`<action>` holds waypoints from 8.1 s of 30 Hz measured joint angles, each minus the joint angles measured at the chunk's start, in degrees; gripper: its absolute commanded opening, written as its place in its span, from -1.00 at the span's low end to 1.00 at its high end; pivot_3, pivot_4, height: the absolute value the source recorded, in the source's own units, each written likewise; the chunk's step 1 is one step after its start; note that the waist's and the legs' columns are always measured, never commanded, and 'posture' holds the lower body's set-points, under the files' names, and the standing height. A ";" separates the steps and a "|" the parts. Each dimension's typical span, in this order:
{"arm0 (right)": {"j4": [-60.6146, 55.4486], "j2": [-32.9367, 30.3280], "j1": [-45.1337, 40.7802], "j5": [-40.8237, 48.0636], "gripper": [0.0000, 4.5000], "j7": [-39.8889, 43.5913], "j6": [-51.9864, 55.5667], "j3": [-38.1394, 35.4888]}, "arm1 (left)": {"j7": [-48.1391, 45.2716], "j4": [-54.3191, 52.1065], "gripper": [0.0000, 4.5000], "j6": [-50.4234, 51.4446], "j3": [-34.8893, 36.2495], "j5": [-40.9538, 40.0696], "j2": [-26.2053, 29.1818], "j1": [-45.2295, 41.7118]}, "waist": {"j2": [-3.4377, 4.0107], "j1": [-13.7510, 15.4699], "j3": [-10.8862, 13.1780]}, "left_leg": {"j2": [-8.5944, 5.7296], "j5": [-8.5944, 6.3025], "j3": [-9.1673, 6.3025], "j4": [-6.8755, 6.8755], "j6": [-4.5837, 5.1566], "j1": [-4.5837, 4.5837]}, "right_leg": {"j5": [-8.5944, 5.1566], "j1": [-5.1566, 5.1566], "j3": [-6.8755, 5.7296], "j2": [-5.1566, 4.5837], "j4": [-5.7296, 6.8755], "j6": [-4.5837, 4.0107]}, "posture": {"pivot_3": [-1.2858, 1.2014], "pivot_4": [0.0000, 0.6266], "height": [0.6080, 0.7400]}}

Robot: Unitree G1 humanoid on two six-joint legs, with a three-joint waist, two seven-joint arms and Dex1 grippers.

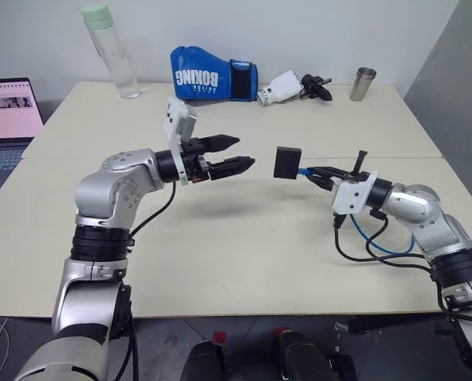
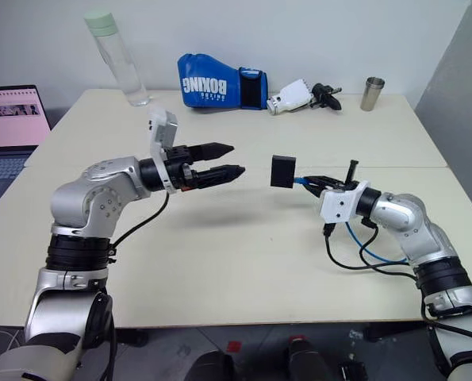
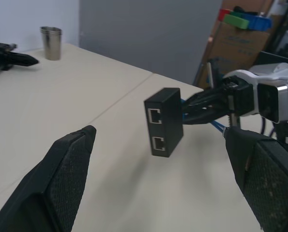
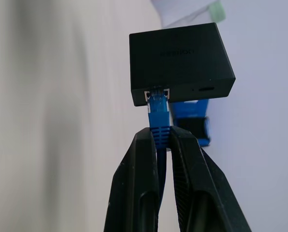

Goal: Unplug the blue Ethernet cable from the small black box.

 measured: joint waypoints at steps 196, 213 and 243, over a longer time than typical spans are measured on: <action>-13.21 4.39 -14.33 54.46 -0.07 34.47 99.02 -8.96 | -13.73 5.39 -0.65 -0.95 -4.94 -1.16 -1.20 -5.37 | 0.02 1.41 0.02 | 0.00 -0.21 -0.26 0.52 0.37 -0.49 | 0.00 -0.10 -0.44 0.03 0.01 0.01 | 0.03 -0.52 1.00; -12.48 5.04 -14.36 54.46 -0.98 34.46 99.07 -8.95 | -13.68 5.09 -0.65 -0.77 -4.86 -1.25 -1.05 -5.37 | 0.02 1.41 0.02 | 0.00 -0.21 -0.27 0.52 0.37 -0.50 | 0.00 -0.10 -0.44 0.03 0.01 0.01 | 0.03 -0.52 1.00; -18.58 -2.75 -6.39 57.95 -0.98 32.74 105.11 -13.05 | -13.19 7.88 -0.65 -2.28 -0.32 -0.14 5.73 -5.27 | 0.04 1.19 0.03 | 0.01 -0.21 -0.34 0.55 0.37 -0.53 | 0.00 -0.11 -0.51 0.04 0.03 0.01 | 0.03 -0.52 1.00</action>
